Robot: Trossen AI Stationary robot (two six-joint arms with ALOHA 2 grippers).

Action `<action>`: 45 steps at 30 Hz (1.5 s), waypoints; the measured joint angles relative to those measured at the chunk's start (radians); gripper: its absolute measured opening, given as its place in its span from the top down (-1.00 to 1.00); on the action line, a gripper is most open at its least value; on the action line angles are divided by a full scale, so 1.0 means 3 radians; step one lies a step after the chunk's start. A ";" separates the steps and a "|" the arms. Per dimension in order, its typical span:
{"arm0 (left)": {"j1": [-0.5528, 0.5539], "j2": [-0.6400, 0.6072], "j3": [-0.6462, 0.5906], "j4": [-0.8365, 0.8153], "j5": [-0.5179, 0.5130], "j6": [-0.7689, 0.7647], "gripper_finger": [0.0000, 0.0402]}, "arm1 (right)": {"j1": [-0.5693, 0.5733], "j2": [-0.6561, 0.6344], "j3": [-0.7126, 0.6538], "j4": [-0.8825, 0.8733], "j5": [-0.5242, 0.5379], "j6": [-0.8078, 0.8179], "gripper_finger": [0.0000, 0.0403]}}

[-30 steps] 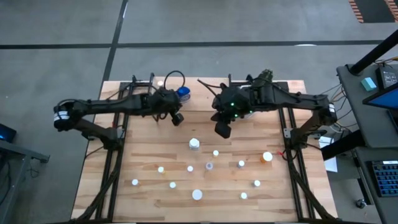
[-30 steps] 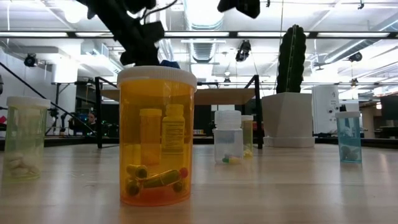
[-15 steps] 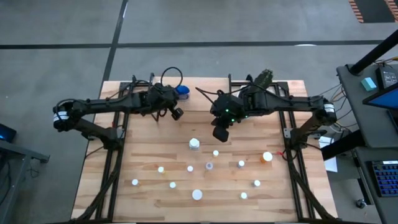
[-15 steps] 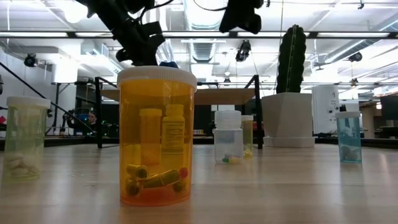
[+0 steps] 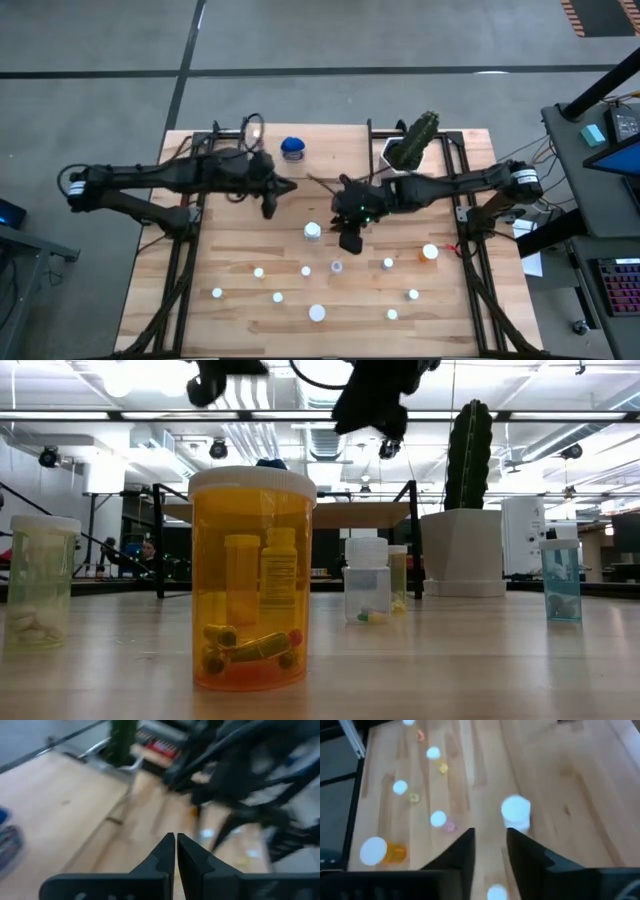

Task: Pick and place medicine bottles onto shelf by color
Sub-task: Put the white pill bottle on the shelf

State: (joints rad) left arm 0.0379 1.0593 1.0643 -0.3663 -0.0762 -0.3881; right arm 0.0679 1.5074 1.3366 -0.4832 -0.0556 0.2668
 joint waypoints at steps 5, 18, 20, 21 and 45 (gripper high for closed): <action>-0.0380 -0.0158 -0.0014 0.0164 -0.0016 -0.0196 1.00 | -0.0003 0.0127 -0.0317 0.0774 0.0225 -0.0200 0.07; -0.0616 -0.0401 -0.0012 0.0394 -0.0027 -0.0081 1.00 | 0.0085 0.1010 0.0348 0.0386 0.0620 0.0060 -0.55; -0.0617 -0.0457 -0.0012 0.0398 -0.0028 -0.0010 1.00 | 0.0083 0.1133 0.0454 0.0285 0.0628 0.0057 -0.54; -0.0617 -0.0488 -0.0013 0.0394 -0.0028 0.0014 1.00 | 0.0079 0.1197 0.0506 0.0216 0.0648 0.0096 -0.53; -0.0614 -0.0716 -0.0034 0.0399 -0.0157 0.0287 1.00 | 0.0086 0.1422 0.0676 0.0066 0.0727 0.0251 0.23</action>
State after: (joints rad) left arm -0.1463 0.8446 1.0542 -0.2467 -0.1234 -0.3021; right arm 0.0937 1.9339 1.5393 -0.4633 0.1624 0.3421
